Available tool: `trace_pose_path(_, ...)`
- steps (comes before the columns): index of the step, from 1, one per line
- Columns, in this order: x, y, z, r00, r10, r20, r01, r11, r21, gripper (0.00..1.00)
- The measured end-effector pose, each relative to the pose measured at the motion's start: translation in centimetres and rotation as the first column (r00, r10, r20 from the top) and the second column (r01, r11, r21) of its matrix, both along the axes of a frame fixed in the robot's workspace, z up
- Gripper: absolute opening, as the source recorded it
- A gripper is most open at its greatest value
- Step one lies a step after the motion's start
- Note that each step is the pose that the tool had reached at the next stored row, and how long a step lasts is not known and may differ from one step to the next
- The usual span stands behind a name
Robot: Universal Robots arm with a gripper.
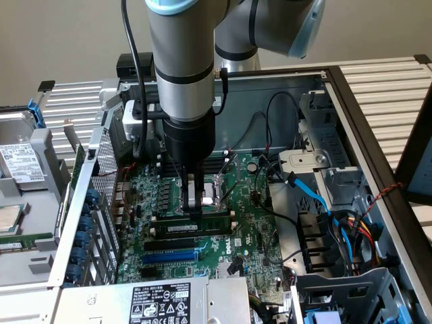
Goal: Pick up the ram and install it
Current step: 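Press down the ram until it locks into place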
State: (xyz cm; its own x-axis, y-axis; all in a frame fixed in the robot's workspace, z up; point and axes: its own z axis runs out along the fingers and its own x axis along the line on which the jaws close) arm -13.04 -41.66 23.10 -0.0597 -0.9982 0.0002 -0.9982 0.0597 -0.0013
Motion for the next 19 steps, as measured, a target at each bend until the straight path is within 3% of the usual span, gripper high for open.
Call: trace_pose_path(19, 0.0, -0.05, -0.03, 1.0, 0.0, 0.0001, 0.0, 1.0, 0.0002, 0.11)
